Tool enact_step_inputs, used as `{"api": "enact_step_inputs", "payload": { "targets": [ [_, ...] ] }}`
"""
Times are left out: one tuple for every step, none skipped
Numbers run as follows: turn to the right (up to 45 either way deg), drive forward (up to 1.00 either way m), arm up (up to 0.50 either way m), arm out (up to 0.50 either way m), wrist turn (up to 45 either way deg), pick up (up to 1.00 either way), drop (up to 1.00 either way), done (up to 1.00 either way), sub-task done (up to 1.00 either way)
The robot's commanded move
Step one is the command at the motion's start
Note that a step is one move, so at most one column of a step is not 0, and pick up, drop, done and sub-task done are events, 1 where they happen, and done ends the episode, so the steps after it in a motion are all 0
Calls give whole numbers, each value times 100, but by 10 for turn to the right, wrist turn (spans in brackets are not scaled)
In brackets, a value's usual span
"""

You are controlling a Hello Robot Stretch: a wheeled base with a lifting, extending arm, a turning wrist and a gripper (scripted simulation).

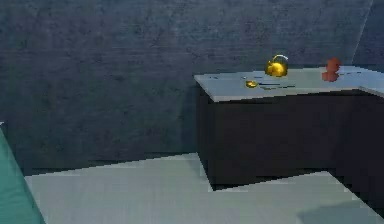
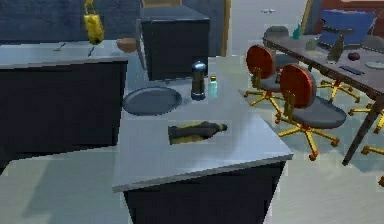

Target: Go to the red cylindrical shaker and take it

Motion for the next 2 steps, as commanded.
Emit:
{"api": "enact_step_inputs", "payload": {
  "targets": [
    [0,20,0,0,0,0,0,0,0],
    [270,0,0,0,0,0,0,0,0]
  ]
}}
